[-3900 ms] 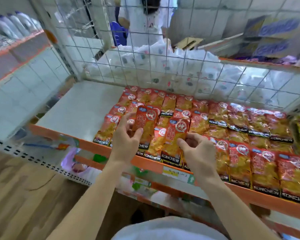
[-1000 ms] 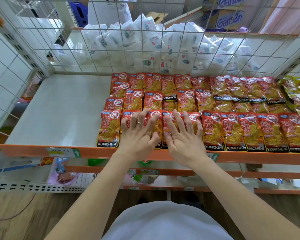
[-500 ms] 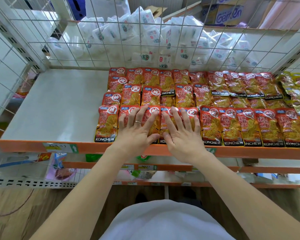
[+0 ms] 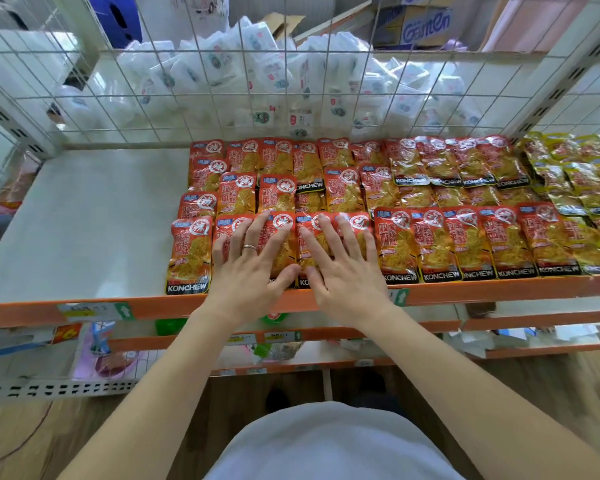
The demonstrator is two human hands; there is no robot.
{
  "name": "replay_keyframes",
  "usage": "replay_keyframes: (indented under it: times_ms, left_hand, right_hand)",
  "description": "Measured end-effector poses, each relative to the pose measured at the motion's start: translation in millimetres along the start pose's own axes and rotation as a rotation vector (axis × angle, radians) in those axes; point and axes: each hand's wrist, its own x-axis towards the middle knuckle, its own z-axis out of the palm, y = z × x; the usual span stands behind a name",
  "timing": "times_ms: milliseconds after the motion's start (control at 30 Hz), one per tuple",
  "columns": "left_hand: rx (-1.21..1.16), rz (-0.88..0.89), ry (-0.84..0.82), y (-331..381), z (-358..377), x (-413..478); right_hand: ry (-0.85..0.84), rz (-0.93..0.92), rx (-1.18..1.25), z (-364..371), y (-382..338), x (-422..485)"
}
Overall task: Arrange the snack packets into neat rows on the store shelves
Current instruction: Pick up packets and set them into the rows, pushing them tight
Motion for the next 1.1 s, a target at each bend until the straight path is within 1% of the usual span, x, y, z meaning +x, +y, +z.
replay_keyframes:
  times_ms: [100,167,233,267,367,500,900,1000,1100]
  left_hand:
    - [-0.006,-0.004,0.100,13.0,-1.1,-2.4]
    - [0.000,0.068,0.134,32.0,-0.7,-1.8]
    - [0.026,0.148,0.123,53.3,3.3,2.4]
    - [0.038,0.171,0.107,63.6,5.6,6.0]
    - [0.075,0.174,0.023,85.9,14.6,14.9]
    - [0.086,0.146,-0.045,95.8,22.2,16.2]
    - [0.049,0.145,-0.037,93.2,26.6,16.9]
    - [0.036,0.156,0.002,92.6,29.2,15.5]
    - [0.049,0.175,0.081,92.4,32.3,13.8]
  right_hand:
    - [0.140,-0.014,0.135,-8.7,8.3,-9.8]
    - [0.243,0.032,0.166,-14.8,26.0,-20.1]
    - [0.277,0.108,0.152,-20.3,50.3,-28.6]
    - [0.252,0.151,0.134,-22.6,63.7,-30.7]
    - [0.102,0.231,0.036,-24.9,94.8,-30.7]
    - [-0.050,0.214,0.007,-21.1,105.7,-28.8]
    - [-0.032,0.183,-0.072,-13.0,104.8,-33.0]
    - [-0.022,0.189,-0.078,-12.1,104.5,-33.8]
    - [-0.016,0.189,-0.071,-13.5,104.6,-34.4]
